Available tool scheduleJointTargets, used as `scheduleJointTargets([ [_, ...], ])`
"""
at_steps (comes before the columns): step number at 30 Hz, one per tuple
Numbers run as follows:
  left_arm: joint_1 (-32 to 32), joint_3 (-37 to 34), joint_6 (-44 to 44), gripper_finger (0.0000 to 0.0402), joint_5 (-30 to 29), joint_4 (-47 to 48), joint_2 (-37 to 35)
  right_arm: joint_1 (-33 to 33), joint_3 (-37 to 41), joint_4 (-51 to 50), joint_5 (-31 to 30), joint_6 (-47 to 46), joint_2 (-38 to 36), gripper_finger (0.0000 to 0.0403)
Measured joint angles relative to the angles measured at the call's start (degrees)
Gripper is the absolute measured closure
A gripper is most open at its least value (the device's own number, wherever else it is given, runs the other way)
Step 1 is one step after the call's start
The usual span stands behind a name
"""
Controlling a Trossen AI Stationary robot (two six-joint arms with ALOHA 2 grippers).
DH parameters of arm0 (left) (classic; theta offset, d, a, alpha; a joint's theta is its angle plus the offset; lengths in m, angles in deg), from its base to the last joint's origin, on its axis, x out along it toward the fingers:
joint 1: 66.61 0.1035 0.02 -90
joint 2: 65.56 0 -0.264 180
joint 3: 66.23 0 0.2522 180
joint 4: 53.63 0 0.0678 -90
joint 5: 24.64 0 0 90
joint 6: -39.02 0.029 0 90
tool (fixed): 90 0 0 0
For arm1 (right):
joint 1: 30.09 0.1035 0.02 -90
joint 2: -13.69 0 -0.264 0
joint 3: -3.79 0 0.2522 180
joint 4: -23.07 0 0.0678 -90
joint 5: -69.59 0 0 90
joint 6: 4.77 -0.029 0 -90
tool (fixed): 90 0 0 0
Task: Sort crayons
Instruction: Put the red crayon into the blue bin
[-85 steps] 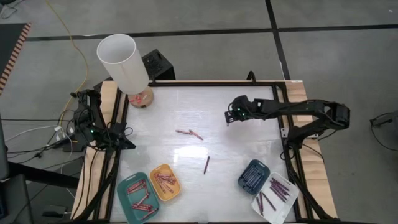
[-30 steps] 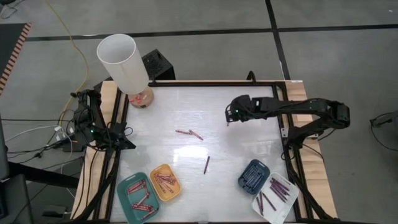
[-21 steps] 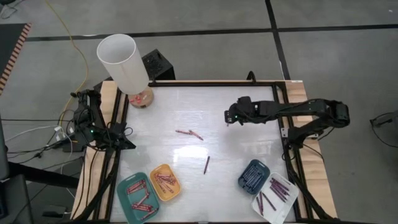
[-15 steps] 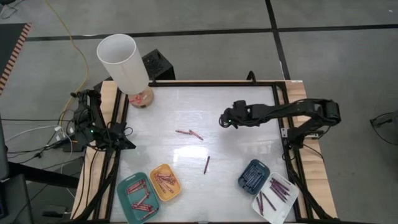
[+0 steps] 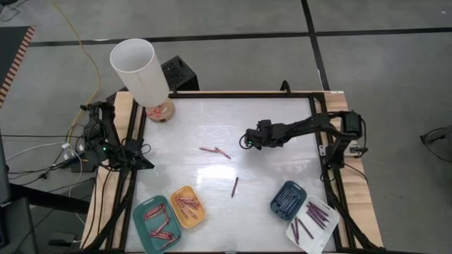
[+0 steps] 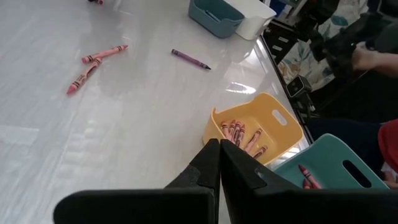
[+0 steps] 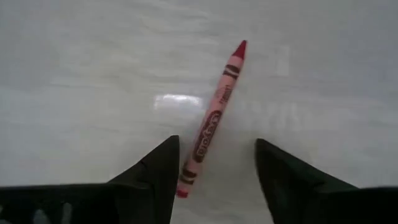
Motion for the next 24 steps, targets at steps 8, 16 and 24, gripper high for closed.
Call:
scheduleJointTargets([
  [8,0.01,0.00,0.00,0.0401,-0.01,0.01,-0.01,-0.22,-0.34,1.35,0.61,-2.33,3.85,0.0220],
  [16,0.01,0.00,0.00,0.0401,0.00,0.00,0.00,0.22,-0.24,0.92,1.18,-2.64,3.44,0.0339],
  [24,-0.01,0.00,0.00,0.0401,0.00,0.02,0.00,1.30,-0.17,0.90,1.10,-2.02,3.52,0.0398],
])
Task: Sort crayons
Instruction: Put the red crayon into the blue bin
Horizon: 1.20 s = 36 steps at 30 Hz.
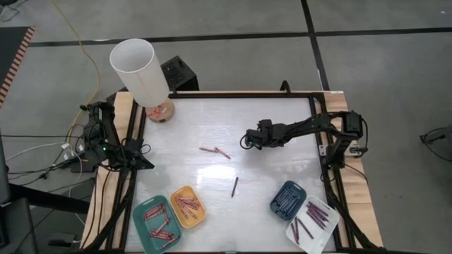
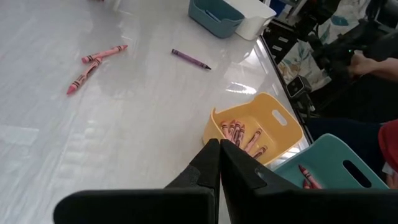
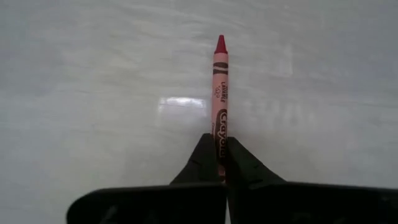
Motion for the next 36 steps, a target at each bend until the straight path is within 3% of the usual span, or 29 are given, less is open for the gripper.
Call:
scheduleJointTargets([
  [10,0.00,0.00,0.00,0.0401,0.01,-0.01,0.00,1.99,-1.36,-0.44,-2.93,1.63,0.16,0.0400],
  [27,0.00,0.00,0.00,0.0401,0.02,0.00,0.00,6.46,-10.98,1.26,-4.56,10.58,0.40,0.0401],
  [36,0.00,0.00,0.00,0.0401,0.02,0.00,0.00,12.19,-15.11,17.98,-4.90,25.86,0.29,0.0400],
])
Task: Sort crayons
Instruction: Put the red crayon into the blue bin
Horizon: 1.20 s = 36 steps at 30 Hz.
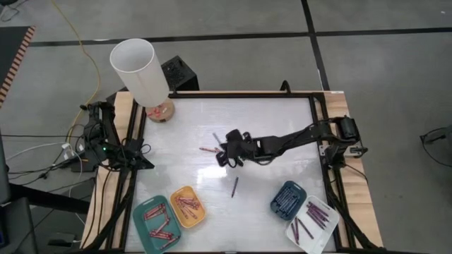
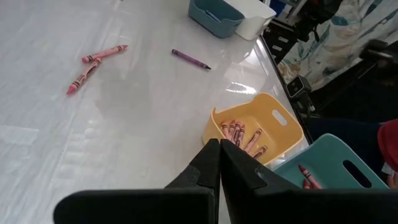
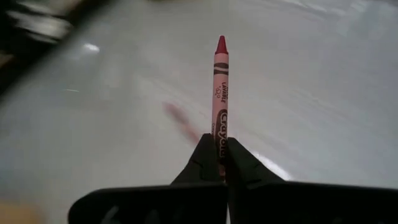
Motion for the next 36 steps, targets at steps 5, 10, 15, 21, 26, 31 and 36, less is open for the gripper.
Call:
scheduleJointTargets([
  [5,0.00,0.00,0.00,0.0401,0.00,0.00,-0.01,4.02,-0.29,12.65,-0.04,6.36,-0.09,0.0399],
  [10,0.01,0.00,0.00,0.0401,0.00,-0.01,-0.01,7.78,-0.28,23.26,-0.07,11.76,0.32,0.0398],
  [15,0.02,0.00,0.00,0.0401,0.00,-0.01,0.01,10.93,-0.28,30.21,0.85,16.57,0.39,0.0398],
  [21,0.02,0.00,0.00,0.0401,-0.01,-0.01,0.00,14.65,-0.29,34.20,1.14,20.73,0.39,0.0398],
  [26,0.01,0.00,0.00,0.0401,0.00,0.00,0.00,16.40,-0.28,36.24,1.16,20.74,0.42,0.0398],
  [31,0.02,0.00,0.00,0.0402,0.00,0.00,-0.01,17.15,-0.28,39.03,1.16,20.81,0.42,0.0398],
  [36,0.02,0.00,0.00,0.0401,0.00,0.01,-0.01,17.48,-0.35,43.44,1.13,20.92,1.23,0.0398],
])
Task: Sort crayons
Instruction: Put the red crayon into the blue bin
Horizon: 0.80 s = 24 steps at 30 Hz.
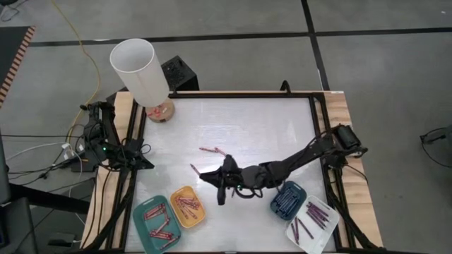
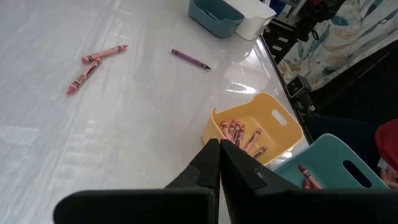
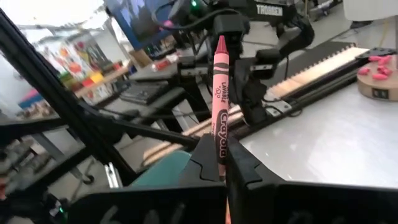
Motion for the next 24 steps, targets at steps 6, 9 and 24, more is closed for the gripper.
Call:
scheduleJointTargets([
  [6,0.00,0.00,0.00,0.0401,0.08,0.03,0.02,-0.10,-5.39,4.94,1.82,3.26,7.66,0.0398],
  [9,-0.02,0.02,0.00,0.0401,0.07,0.04,0.02,-0.08,-11.70,4.42,2.41,5.72,12.93,0.0398],
  [24,0.00,0.02,0.00,0.0401,0.11,0.00,0.00,-1.40,-50.31,-18.42,21.38,10.94,36.50,0.0398],
])
